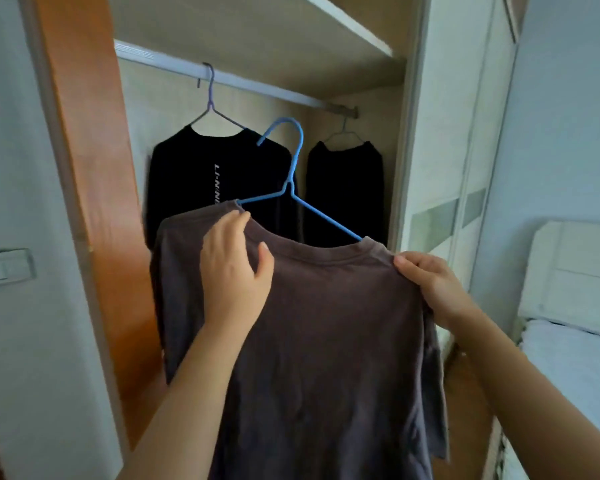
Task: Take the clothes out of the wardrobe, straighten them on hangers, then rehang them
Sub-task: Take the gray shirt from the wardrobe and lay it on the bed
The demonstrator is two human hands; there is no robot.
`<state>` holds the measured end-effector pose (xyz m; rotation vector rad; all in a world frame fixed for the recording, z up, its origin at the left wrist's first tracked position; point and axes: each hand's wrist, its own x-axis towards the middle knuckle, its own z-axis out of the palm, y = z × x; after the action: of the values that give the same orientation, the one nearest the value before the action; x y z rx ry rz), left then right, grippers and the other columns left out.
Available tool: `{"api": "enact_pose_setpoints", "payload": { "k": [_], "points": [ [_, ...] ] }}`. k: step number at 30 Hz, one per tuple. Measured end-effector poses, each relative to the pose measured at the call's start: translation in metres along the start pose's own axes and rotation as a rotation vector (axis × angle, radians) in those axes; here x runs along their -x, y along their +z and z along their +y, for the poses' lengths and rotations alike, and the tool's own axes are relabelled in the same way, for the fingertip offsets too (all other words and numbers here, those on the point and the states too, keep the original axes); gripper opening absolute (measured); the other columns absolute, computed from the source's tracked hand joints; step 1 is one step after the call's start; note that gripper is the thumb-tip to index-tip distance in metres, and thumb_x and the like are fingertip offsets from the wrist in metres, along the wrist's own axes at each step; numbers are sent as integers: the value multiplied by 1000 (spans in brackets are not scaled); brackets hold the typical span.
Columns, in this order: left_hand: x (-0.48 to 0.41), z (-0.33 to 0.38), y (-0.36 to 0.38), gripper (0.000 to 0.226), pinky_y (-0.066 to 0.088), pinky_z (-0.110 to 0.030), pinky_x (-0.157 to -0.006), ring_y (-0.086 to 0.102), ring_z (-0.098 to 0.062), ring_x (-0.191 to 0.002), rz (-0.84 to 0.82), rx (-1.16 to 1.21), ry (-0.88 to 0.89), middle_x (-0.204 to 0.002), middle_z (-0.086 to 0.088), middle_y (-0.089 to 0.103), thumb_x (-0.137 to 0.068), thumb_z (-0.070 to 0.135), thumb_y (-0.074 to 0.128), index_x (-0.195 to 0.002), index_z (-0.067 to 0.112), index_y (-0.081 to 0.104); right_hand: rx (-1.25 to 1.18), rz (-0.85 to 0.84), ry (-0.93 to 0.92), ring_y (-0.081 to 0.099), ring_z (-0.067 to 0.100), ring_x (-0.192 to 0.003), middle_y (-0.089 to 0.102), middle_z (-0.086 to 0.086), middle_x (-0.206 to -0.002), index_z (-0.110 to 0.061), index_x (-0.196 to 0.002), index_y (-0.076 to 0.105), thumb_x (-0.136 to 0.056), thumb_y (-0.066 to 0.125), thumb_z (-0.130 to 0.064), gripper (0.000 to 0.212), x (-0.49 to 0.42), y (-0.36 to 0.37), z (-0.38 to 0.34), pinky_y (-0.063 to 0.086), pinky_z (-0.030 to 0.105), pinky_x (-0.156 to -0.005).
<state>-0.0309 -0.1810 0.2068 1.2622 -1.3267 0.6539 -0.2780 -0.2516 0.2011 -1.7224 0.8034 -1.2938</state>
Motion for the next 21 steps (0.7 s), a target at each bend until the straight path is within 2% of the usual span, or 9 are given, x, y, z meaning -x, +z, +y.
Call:
{"api": "enact_pose_setpoints", "payload": {
  "k": [3,5,8,10,12,14,15,18,21],
  "points": [
    [9,-8,14,51,29,-55,-106,33,-38,-134,-177,-142,-122,-142,-23,39,-91,25,40,-136,2,36,49,13,60,42,8,-49,50,-1,-53,-12,-62,59,-71,70,-35,27,34,-33,5,31,23,-48],
    [18,-14,18,53,15,-59,-109,17,-35,-141,-327,-196,-208,-150,-18,26,-95,27,37,-143,7,24,68,12,98,44,5,-46,51,-7,-49,-15,-57,63,-67,68,-42,29,59,-49,3,34,16,-44],
    [34,-23,23,51,7,-59,-111,22,-31,-140,-510,-245,-202,-147,-14,34,-97,33,32,-142,11,27,83,63,134,41,0,-39,48,-6,-41,-17,-47,62,-87,48,-17,42,96,-65,-2,32,12,-39],
    [46,-25,26,40,17,-57,-108,44,-35,-124,-573,-179,-155,-128,-16,53,-96,31,35,-128,8,45,120,123,161,41,0,-38,48,-5,-40,-14,-47,61,-91,41,-5,49,123,-72,-6,32,11,-38],
    [61,-22,28,29,37,-48,-92,57,-37,-99,-569,8,-114,-105,-16,63,-95,26,42,-107,5,57,189,178,189,43,-1,-40,49,-6,-43,-13,-50,60,-90,44,-8,43,151,-76,-13,33,10,-40],
    [81,-13,25,24,39,-35,-70,60,-34,-84,-590,174,-106,-90,-14,65,-93,24,47,-94,4,59,300,241,226,44,-2,-44,51,-9,-45,-17,-52,62,-88,49,-9,40,179,-79,-18,34,8,-44],
    [92,-7,23,23,38,-32,-66,60,-32,-80,-610,227,-104,-85,-13,66,-92,24,49,-92,4,61,366,281,255,45,-2,-45,52,-11,-46,-18,-52,62,-89,50,-7,40,195,-81,-20,35,7,-45],
    [134,13,17,21,43,-33,-65,62,-28,-74,-726,380,-149,-76,-10,68,-89,26,55,-87,7,65,618,394,385,50,0,-51,58,-11,-52,-13,-62,62,-88,56,-11,28,255,-87,-24,39,7,-51],
    [178,36,14,18,44,-33,-64,62,-27,-72,-869,515,-129,-73,-9,68,-86,26,61,-82,9,68,850,442,611,53,12,-64,62,3,-66,-10,-71,65,-88,57,-22,22,328,-87,-30,40,20,-62]
  ]
}}
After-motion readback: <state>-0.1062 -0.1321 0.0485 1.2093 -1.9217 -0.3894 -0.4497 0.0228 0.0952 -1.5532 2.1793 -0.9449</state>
